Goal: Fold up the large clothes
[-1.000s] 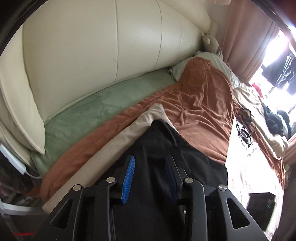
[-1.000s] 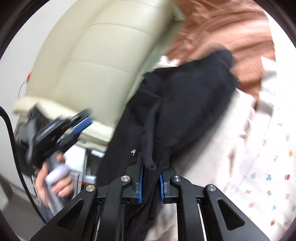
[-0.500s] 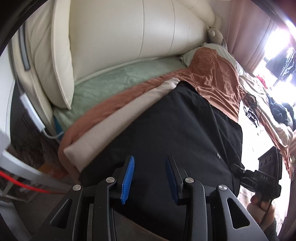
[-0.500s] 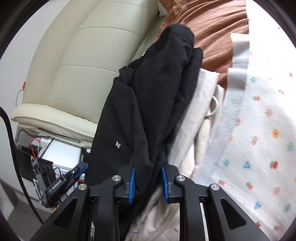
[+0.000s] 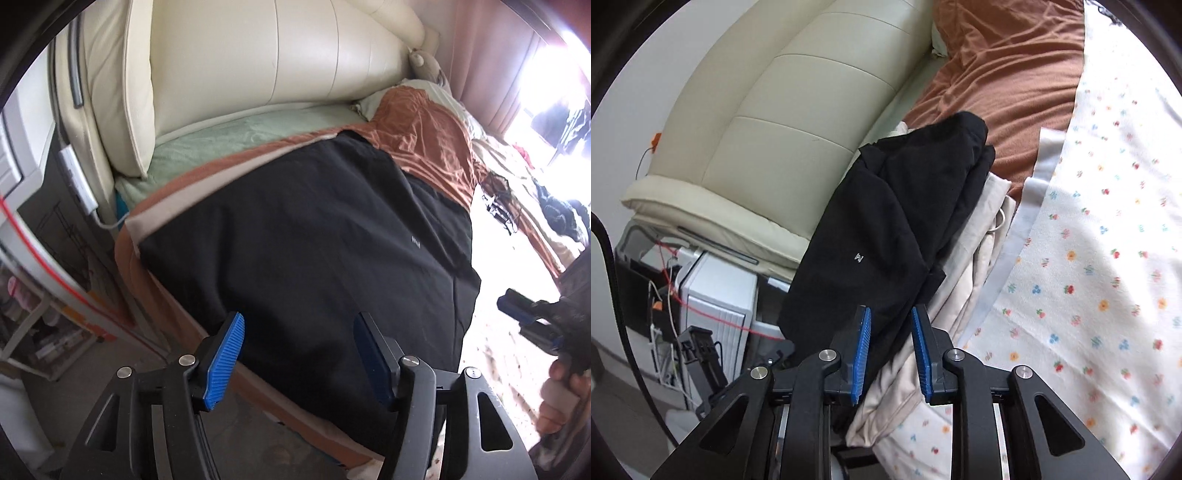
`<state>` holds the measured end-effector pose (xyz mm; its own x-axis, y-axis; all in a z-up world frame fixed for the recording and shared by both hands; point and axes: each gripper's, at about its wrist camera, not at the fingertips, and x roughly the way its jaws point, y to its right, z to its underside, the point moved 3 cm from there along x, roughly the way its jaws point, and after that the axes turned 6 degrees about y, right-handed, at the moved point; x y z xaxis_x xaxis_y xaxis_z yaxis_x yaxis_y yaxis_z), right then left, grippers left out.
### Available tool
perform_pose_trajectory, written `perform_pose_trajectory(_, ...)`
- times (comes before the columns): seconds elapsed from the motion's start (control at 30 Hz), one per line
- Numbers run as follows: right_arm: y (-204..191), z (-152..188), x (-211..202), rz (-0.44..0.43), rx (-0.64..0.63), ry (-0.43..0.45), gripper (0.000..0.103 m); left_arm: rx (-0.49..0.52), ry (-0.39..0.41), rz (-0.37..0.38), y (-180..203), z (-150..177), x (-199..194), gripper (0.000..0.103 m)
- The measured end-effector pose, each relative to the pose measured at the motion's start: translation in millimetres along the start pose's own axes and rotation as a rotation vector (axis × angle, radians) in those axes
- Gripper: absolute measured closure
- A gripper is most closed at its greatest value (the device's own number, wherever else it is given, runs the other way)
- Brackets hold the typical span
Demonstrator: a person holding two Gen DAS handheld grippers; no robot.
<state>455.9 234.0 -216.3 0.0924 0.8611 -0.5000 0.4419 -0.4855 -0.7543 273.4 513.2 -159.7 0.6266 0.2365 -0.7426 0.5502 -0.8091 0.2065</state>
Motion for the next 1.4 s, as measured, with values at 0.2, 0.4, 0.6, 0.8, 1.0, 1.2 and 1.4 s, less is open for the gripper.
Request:
perform_pose_trajectory(0.2,-6,7,-33,0.078,-0.071,-0.005,0.066,0.020,-0.019,-0.042,23,31,-3,0.040)
perform_pose_trajectory(0.4,-5,21,-74,0.146,-0.137,-0.009,0.050,0.006,-0.043,-0.042,45,49,-12,0.040)
perform_pose_trajectory(0.6,-11,34,-115,0.183,-0.205,0.010,0.035,0.042,-0.025,0.002,77,55,-44,0.040)
perform_pose_trajectory(0.8,-21,45,-163,0.237,-0.259,0.054,0.030,0.101,0.036,0.008,113,60,-85,0.040)
perform_pose_trajectory(1.0,-30,56,-218,0.298,-0.295,0.157,0.016,0.130,0.124,0.018,141,69,-133,0.018)
perform_pose_trajectory(1.2,-48,73,-259,0.359,-0.338,0.214,0.001,0.152,0.213,0.048,162,76,-186,0.004)
perform_pose_trajectory(1.4,-75,102,-299,0.412,-0.405,0.290,0.001,0.181,0.292,0.093,175,89,-239,0.000)
